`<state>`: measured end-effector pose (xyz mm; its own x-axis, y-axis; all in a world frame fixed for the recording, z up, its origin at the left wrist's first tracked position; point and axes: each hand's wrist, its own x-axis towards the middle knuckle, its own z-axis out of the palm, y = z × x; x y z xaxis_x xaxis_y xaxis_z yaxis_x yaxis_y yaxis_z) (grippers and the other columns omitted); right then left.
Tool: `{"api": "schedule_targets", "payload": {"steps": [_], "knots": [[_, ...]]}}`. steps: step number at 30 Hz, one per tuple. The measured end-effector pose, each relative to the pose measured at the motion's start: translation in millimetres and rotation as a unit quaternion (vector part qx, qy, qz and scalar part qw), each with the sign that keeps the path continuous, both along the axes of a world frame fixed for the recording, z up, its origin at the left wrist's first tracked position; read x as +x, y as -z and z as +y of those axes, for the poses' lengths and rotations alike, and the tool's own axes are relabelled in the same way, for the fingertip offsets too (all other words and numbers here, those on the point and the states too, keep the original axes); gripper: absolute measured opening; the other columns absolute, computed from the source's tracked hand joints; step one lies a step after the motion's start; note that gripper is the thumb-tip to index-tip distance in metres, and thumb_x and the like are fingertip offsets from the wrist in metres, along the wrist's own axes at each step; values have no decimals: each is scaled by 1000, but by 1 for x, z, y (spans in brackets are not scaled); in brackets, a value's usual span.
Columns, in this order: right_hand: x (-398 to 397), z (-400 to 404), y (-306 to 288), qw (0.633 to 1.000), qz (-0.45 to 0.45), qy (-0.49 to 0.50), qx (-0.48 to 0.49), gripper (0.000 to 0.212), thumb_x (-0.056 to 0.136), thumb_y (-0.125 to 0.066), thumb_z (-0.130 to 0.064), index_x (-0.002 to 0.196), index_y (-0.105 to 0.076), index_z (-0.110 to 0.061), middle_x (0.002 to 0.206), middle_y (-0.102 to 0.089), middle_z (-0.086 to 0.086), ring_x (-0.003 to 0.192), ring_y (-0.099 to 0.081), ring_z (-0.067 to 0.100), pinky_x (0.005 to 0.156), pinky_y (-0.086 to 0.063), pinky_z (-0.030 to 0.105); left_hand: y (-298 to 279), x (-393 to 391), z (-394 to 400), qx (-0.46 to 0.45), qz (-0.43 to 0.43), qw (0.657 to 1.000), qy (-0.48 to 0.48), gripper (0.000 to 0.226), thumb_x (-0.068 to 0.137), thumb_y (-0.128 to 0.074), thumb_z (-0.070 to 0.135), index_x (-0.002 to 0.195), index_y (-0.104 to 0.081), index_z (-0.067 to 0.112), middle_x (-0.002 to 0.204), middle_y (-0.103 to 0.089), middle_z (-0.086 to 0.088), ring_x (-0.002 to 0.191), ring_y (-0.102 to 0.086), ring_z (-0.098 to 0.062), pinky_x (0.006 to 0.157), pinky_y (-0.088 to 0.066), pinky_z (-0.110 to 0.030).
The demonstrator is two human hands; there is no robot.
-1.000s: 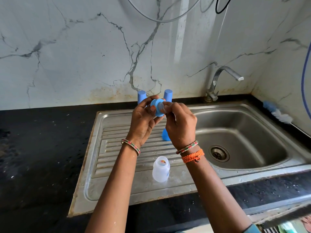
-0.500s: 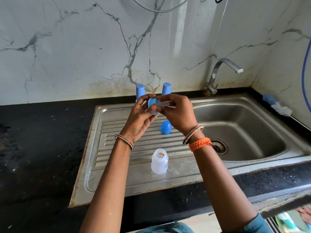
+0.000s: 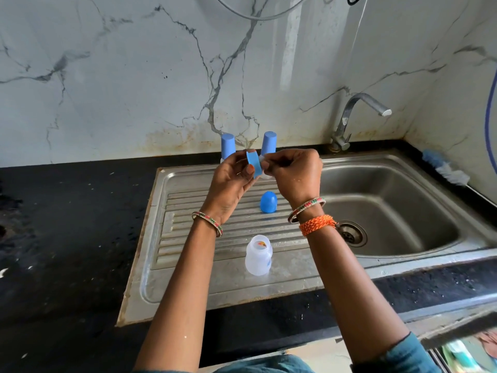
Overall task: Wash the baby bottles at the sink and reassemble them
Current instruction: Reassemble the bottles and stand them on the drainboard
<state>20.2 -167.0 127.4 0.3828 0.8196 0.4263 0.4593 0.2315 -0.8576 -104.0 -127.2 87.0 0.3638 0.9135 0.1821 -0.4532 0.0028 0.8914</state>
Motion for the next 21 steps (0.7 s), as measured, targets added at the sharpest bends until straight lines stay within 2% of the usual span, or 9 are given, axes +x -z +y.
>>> {"api": "schedule_targets", "payload": {"steps": [2,5,9,12,14,15,17,19,21], "knots": [[0,0,-3,1000,2,2,7,13,75,-78,-5,88,-76,-5,80,-72,2,74,-68,10,77,-57,27,-2,2,1,2,-18,1000,4,83,45,-90,46,112,-56,12,103,-69,-1,101,-63,-16,92,-51,-28],[7,0,-4,998,-28,-41,-30,16,77,-76,-6,93,-75,-6,84,-72,0,80,-69,11,80,-57,30,1,-4,5,-10,-50,996,67,72,57,-85,31,117,-53,7,110,-67,-5,102,-65,-16,95,-51,-31],[17,0,-4,985,-12,-151,-80,25,78,-72,0,103,-69,-5,96,-70,2,93,-68,17,85,-57,33,5,-8,5,-33,-42,995,86,47,78,-60,13,123,-48,6,120,-58,-10,102,-64,-16,97,-50,-34],[18,1,0,984,-60,-158,-49,32,76,-75,-1,106,-70,-12,95,-68,-6,87,-67,7,81,-56,22,6,-6,6,-43,-29,996,74,30,95,-38,1,123,-48,8,116,-59,-9,99,-66,-14,94,-51,-30],[20,3,1,986,-88,-139,-32,31,75,-75,-1,104,-72,-11,92,-70,-6,80,-65,-1,77,-54,15,7,-6,6,-39,-24,995,89,31,96,-33,-1,122,-49,7,116,-59,-11,100,-66,-16,92,-53,-32],[23,5,1,985,-88,-141,-40,30,75,-75,0,103,-73,-9,92,-72,-1,79,-66,0,76,-54,15,8,-5,5,-35,-23,994,97,31,96,-32,-1,123,-48,5,117,-59,-12,101,-66,-18,92,-53,-32],[29,10,-3,980,-64,-166,-85,26,78,-72,2,103,-72,-7,93,-72,8,80,-69,9,74,-57,21,10,-4,4,-36,-21,994,102,32,98,-31,-1,125,-46,2,118,-59,-13,104,-63,-23,92,-53,-33],[35,14,-5,969,-49,-196,-141,22,83,-69,-1,104,-71,-8,93,-71,9,79,-69,12,72,-59,25,13,0,2,-61,-19,994,93,30,99,-31,1,125,-47,2,114,-63,-12,105,-62,-23,96,-50,-37],[38,17,-3,953,-73,-225,-191,24,87,-66,-7,111,-67,-10,97,-68,7,83,-69,17,77,-59,29,17,4,1,-99,-13,992,83,25,101,-31,8,117,-51,5,109,-64,-12,104,-62,-27,101,-45,-43]]}}
